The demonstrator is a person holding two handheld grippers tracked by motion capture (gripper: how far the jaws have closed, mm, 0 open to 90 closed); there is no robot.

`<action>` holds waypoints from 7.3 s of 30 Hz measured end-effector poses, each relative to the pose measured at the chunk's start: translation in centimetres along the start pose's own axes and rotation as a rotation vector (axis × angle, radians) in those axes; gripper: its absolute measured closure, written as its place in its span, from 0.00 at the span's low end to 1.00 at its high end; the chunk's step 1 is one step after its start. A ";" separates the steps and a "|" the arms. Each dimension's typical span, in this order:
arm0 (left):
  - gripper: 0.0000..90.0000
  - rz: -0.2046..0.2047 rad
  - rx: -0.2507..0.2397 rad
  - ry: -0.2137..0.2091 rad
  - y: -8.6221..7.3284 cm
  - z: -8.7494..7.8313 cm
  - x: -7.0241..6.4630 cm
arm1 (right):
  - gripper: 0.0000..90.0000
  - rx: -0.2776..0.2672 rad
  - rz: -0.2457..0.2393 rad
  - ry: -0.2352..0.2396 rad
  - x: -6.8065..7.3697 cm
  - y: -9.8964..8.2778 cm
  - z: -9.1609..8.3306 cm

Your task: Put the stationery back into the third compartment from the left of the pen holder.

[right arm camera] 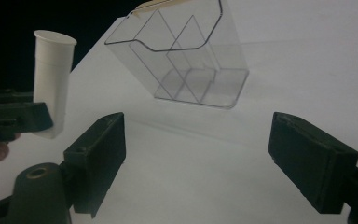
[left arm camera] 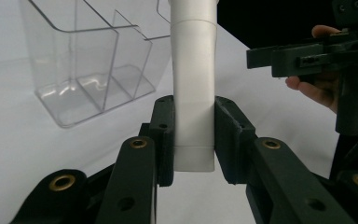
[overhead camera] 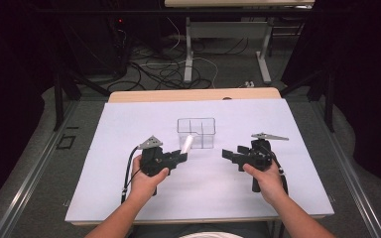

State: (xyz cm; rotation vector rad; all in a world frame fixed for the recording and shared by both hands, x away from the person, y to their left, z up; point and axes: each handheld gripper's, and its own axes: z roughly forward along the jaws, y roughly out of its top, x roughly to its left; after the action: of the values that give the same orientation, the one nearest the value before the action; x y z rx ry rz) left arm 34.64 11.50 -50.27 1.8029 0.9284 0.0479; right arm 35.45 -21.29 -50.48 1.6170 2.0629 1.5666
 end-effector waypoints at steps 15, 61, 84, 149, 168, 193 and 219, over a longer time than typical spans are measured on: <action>0.79 -0.055 0.028 -0.063 -0.8 1.8 -1.0 | 0.29 0.009 0.211 0.156 1.5 -0.9 1.3; 0.79 -0.031 0.079 -0.094 -2.5 5.5 -2.9 | 0.61 0.025 0.384 0.260 1.5 -1.8 4.3; 0.78 -0.019 0.072 -0.094 -2.7 5.5 -3.0 | 0.74 0.044 0.423 0.260 1.4 -2.3 4.8; 0.17 0.080 0.093 0.215 -2.3 3.7 0.4 | 0.74 -0.159 -0.050 -0.071 2.2 7.9 2.3; 0.00 0.030 0.071 0.287 -1.6 1.9 2.6 | 0.74 -0.186 -0.285 -0.194 5.3 9.3 6.9; 0.00 -0.037 0.034 0.332 -1.4 0.4 4.5 | 0.74 -0.168 -0.277 -0.288 4.7 6.9 10.7; 0.00 -0.052 0.031 0.341 -1.5 0.3 4.9 | 0.31 -0.168 -0.252 -0.233 4.6 6.9 8.9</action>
State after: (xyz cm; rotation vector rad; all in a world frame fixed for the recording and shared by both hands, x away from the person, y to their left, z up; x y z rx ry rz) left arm 37.29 14.48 -53.47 1.8301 1.2211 0.3176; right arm 43.43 -12.65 -47.43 1.3497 1.8744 1.3561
